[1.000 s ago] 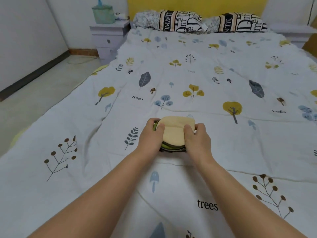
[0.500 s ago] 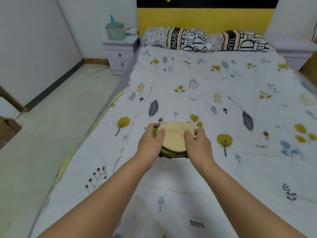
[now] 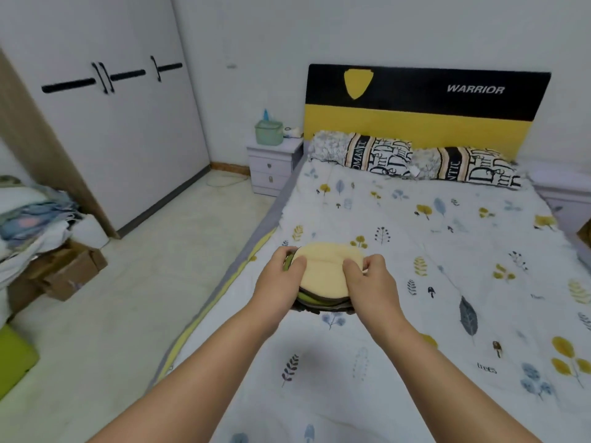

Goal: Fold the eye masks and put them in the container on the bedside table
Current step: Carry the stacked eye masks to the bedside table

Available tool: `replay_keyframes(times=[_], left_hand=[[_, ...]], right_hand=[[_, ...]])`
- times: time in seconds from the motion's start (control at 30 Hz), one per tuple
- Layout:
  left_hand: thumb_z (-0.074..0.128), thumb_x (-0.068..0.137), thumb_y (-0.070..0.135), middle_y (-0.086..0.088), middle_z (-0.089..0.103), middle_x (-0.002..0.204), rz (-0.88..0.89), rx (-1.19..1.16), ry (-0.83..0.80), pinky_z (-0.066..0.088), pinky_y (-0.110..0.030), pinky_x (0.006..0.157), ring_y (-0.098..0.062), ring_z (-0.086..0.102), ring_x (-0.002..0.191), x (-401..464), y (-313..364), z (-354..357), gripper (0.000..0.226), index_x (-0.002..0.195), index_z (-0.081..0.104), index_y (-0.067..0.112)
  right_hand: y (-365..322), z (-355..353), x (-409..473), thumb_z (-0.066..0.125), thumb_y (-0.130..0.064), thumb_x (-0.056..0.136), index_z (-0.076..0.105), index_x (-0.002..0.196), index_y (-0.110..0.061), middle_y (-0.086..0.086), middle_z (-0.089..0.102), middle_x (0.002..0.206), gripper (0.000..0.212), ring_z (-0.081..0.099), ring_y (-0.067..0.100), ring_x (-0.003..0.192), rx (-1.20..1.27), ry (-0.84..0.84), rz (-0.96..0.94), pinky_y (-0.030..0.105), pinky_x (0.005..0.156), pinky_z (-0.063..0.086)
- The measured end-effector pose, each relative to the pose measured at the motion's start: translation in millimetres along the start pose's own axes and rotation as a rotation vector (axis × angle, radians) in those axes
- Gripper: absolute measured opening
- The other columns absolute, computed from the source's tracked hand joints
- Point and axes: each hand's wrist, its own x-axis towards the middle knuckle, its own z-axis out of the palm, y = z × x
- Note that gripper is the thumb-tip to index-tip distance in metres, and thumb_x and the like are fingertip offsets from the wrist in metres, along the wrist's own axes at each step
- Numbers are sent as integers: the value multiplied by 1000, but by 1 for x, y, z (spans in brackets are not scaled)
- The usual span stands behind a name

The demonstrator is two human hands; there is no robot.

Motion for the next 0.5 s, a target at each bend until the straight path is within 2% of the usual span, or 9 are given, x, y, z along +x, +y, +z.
replay_keyframes(times=[0.07, 0.17, 0.23, 0.33, 0.4, 0.47, 0.5], left_hand=[[42, 88, 30, -7, 59, 110, 1, -16, 40, 49, -30, 53, -36, 63, 96, -8, 13, -13, 25, 112, 51, 29], [43, 88, 30, -5, 60, 104, 14, -38, 77, 55, -33, 53, -34, 63, 93, -21, 28, -35, 23, 109, 53, 27], [44, 89, 29, -1, 59, 95, 9, -69, 89, 57, -32, 51, -30, 63, 85, -27, 33, -50, 18, 104, 53, 27], [44, 89, 30, 3, 56, 92, 3, -75, 103, 57, -34, 55, -24, 60, 82, -32, 35, -74, 14, 101, 52, 29], [43, 90, 31, 4, 57, 92, -5, -91, 111, 56, -30, 50, -20, 60, 79, -36, 33, -91, 11, 97, 52, 31], [43, 90, 32, 4, 57, 93, -20, -108, 117, 53, -25, 43, -18, 60, 78, -39, 29, -109, 11, 96, 52, 31], [42, 90, 33, 4, 57, 94, -25, -109, 122, 51, -23, 41, -17, 60, 78, -40, 28, -120, 13, 99, 52, 30]], right_hand=[[-20, 1, -6, 44, -30, 90, 39, 85, -14, -2, 46, 72, 18, 46, 14, 62, 10, -30, -25, 35, 55, 40], [-44, 8, -17, 45, -31, 88, 36, 74, -19, 1, 49, 76, 20, 58, 27, 73, 53, -78, -27, 50, 67, 53], [-57, 15, -26, 45, -31, 87, 36, 73, -20, 2, 50, 77, 20, 61, 32, 78, 56, -100, -38, 54, 72, 56], [-73, 28, -34, 46, -31, 87, 36, 74, -19, 1, 49, 77, 20, 56, 27, 73, 40, -136, -64, 47, 65, 56], [-84, 40, -39, 46, -31, 87, 34, 71, -20, 2, 48, 77, 22, 54, 25, 70, 25, -164, -82, 41, 57, 52], [-93, 54, -45, 46, -30, 87, 33, 70, -20, 2, 48, 77, 23, 53, 26, 72, 4, -182, -83, 42, 60, 52], [-99, 63, -48, 46, -30, 87, 33, 70, -20, 2, 48, 76, 23, 53, 26, 74, -9, -190, -81, 45, 66, 55]])
